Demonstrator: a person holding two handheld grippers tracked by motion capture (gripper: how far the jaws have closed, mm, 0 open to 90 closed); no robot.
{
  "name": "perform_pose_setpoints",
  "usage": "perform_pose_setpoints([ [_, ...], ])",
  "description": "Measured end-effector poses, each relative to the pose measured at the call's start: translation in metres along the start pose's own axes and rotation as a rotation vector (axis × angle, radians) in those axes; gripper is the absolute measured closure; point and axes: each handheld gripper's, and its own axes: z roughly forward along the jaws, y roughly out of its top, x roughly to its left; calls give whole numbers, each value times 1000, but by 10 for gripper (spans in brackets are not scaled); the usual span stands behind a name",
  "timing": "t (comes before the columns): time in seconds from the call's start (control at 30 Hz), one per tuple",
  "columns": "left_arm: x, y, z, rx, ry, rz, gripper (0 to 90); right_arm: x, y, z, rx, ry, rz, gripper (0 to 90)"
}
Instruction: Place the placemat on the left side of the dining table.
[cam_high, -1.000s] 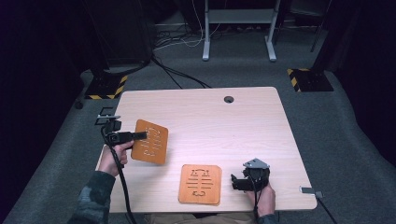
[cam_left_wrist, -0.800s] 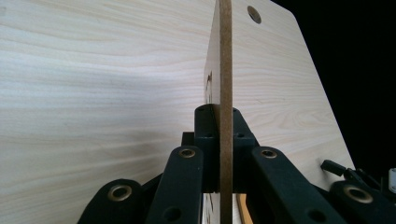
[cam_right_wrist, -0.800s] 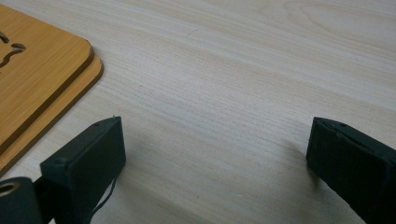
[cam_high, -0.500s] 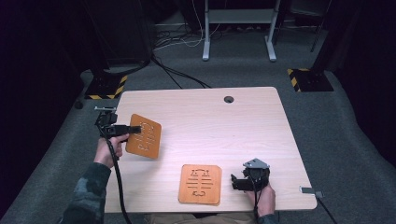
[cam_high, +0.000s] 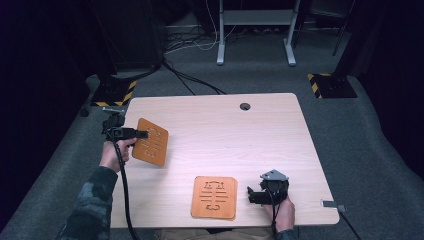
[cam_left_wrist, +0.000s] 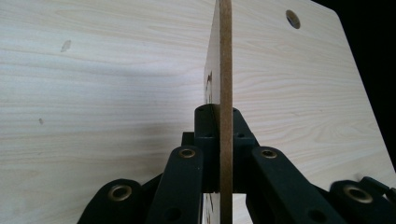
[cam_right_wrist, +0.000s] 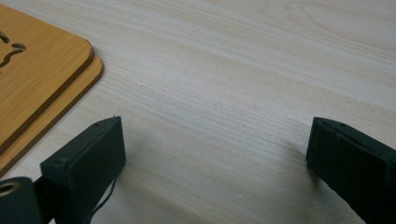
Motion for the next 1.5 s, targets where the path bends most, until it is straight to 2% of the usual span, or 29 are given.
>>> perform_pose_setpoints([
  [0.13,4,5,2,17,31,12,862,0,0,0,0,0,0,37],
  [0.33,8,12,5,24,67,-6,862,0,0,0,0,0,-2,37],
  [0.53,12,16,9,36,97,-8,862,0,0,0,1,-2,-2,37],
  [0.67,15,17,10,56,104,-19,862,0,0,0,0,-3,-1,37],
  [0.87,19,18,13,53,115,-10,862,0,0,0,0,-3,-1,37],
  [1.03,20,19,17,55,120,-27,862,0,0,0,0,0,0,37],
  [1.07,21,20,16,75,130,-8,862,0,0,0,0,0,0,37],
  [1.23,24,20,19,86,133,-8,862,0,0,0,0,-2,-2,37],
  [1.5,29,22,23,91,136,-28,861,0,0,0,0,-3,-1,37],
])
